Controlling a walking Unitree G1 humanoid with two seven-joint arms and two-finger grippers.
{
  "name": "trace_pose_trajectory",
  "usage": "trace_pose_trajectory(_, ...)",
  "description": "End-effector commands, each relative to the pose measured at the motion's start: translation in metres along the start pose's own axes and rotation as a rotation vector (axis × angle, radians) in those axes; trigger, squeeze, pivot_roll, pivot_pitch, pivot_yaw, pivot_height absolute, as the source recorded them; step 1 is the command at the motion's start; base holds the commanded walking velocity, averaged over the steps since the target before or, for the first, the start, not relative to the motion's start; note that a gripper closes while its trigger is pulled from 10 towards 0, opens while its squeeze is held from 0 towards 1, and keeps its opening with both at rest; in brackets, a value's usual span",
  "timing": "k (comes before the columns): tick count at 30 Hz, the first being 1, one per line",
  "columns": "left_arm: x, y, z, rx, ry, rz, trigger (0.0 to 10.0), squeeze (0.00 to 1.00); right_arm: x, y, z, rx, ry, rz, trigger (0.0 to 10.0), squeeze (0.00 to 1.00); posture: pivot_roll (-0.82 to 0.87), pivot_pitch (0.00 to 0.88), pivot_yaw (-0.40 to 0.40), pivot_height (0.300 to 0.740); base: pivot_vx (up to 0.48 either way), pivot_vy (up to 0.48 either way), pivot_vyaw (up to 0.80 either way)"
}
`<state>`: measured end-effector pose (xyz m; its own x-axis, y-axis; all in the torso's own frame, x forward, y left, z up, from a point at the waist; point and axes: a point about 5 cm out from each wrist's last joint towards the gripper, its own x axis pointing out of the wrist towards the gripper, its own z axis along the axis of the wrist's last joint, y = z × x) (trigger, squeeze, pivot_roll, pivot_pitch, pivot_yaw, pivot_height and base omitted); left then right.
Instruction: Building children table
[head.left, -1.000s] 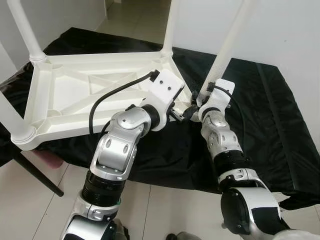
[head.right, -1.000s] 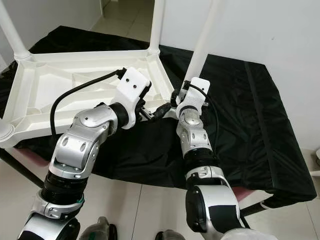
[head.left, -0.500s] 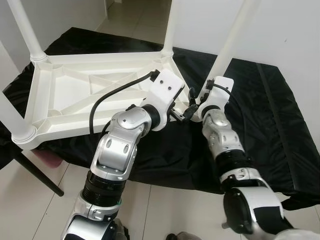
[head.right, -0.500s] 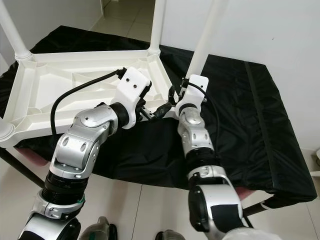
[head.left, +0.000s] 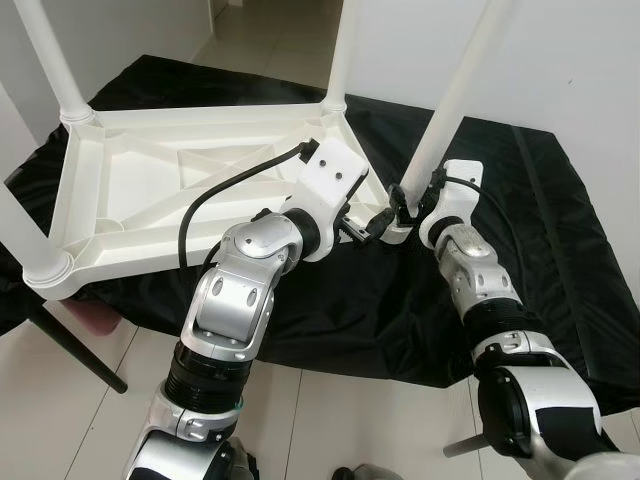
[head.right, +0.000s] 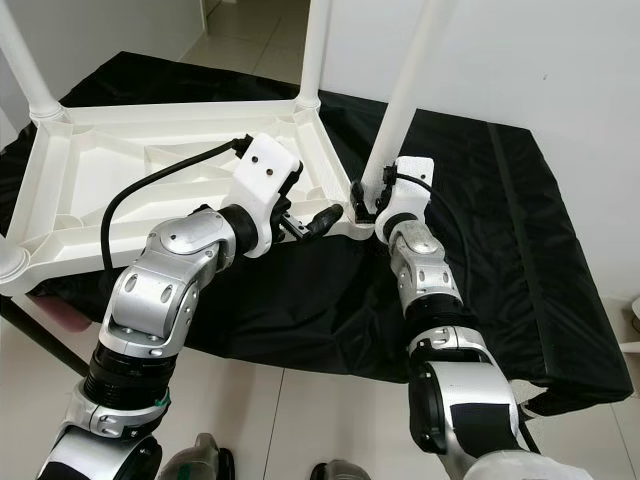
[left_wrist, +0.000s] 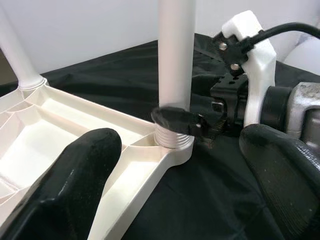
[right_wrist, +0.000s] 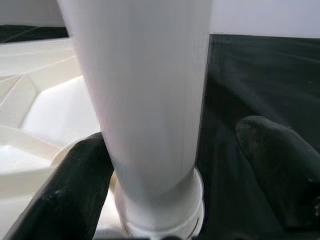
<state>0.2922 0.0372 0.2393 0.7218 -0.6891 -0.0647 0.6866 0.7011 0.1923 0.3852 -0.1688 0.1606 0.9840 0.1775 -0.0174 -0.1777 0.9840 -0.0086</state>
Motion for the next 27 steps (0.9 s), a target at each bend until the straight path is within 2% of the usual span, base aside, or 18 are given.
trace_pose_trajectory(1,-0.001,0.005,0.004,0.013,-0.005,0.105,10.0,0.00,-0.002,-0.004,-0.004,-0.013,0.002,0.075,10.0,0.00,0.09,0.001,-0.062,0.740,0.000,0.000,0.00)
trace_pose_trajectory(6,-0.001,0.006,0.005,0.011,-0.003,0.106,10.0,0.00,-0.004,-0.007,-0.005,-0.049,-0.004,0.174,10.0,0.00,0.10,0.011,-0.059,0.740,0.000,0.000,0.00)
trace_pose_trajectory(19,-0.002,0.007,0.006,0.008,-0.001,0.111,10.0,0.00,-0.001,-0.017,0.003,-0.074,-0.016,0.213,10.0,0.00,0.10,0.028,-0.055,0.740,0.000,0.000,0.00)
trace_pose_trajectory(23,-0.002,0.003,0.005,0.013,0.002,0.079,10.0,0.00,0.000,-0.020,0.005,-0.074,-0.018,0.198,10.0,0.00,0.11,0.033,-0.054,0.740,0.000,0.000,0.00)
trace_pose_trajectory(27,-0.004,-0.008,0.000,0.036,0.024,-0.003,10.0,0.00,0.001,-0.019,0.004,-0.069,-0.014,0.196,10.0,0.00,0.11,0.040,-0.048,0.740,0.000,0.000,0.00)
